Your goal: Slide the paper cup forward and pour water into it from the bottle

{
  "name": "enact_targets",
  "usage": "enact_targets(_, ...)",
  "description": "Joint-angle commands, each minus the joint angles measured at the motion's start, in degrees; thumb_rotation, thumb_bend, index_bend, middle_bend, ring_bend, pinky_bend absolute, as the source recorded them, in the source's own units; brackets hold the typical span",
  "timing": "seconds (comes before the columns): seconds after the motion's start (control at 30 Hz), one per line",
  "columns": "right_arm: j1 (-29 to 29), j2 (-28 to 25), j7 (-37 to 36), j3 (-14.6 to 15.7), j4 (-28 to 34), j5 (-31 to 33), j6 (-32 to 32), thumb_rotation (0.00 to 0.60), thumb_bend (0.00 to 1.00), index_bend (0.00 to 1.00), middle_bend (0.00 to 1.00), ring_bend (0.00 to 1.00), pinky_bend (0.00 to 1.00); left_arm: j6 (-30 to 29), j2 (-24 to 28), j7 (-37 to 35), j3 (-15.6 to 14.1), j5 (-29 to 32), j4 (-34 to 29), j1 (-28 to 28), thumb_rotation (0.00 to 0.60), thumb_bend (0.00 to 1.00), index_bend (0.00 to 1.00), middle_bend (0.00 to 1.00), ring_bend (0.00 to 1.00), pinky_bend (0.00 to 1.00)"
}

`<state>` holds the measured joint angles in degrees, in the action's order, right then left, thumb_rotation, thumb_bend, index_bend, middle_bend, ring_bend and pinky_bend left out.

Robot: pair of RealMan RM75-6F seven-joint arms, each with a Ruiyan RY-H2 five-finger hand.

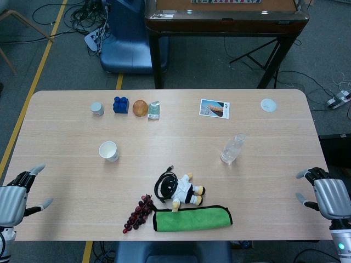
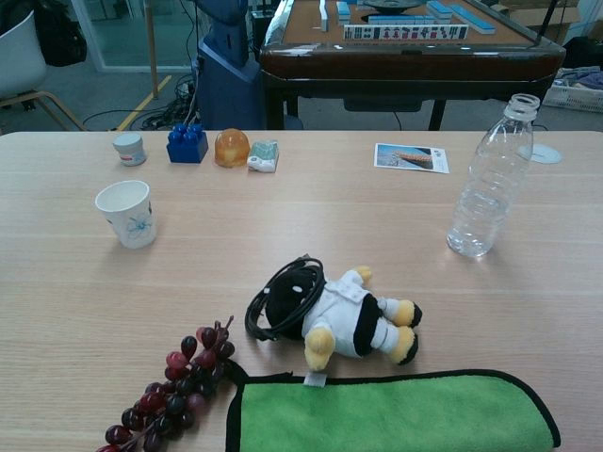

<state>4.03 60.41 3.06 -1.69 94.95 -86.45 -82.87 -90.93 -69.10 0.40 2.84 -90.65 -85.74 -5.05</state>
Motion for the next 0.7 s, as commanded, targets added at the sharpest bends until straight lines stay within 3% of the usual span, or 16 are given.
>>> enact_targets(0.03, 0.00, -0.06, 0.04, -0.01, 0.03, 0.38, 0.29, 0.600, 0.18, 0.43, 0.38, 0.28, 0.44, 1.64, 0.60, 1.32, -0.38, 0.97, -0.96, -0.17, 0.600, 0.06, 0.18, 0.25, 0.28, 0.53)
enact_targets(0.2, 0.01, -0.30, -0.06, -0.08, 0.20, 0.50, 0.38, 0.600, 0.18, 0.43, 0.38, 0.28, 0.44, 4.44, 1.19, 1.67, -0.52, 3.11, -3.11, -0.57, 0.600, 0.06, 0.19, 0.25, 0.27, 0.53)
enact_targets(0.37, -0.22, -0.93, -0.37, -0.21, 0.90, 0.39, -0.19, 0.600, 0.18, 0.43, 0.38, 0.28, 0.44, 8.28, 1.56, 0.95, -0.27, 5.16, -4.04, -1.99, 0.600, 0.08, 0.20, 0.25, 0.21, 0.43)
enact_targets(0.53, -0.32, -1.45, -0.66, -0.49, 1.01, 1.32, 0.03, 0.600, 0.18, 0.43, 0.38, 0.28, 0.44, 13.77, 0.28, 7.29, 0.89, 10.03, -4.15, -4.40, 0.600, 0.31, 0.14, 0.19, 0.15, 0.38)
enact_targets(0.7, -0.26, -1.68, -0.61, -0.73, 1.40, 1.24, -0.18, 0.600, 0.18, 0.43, 0.38, 0.28, 0.44, 20.14, 0.52, 13.59, 2.95, 16.46, -6.38, -7.94, 0.600, 0.45, 0.11, 0.10, 0.09, 0.36)
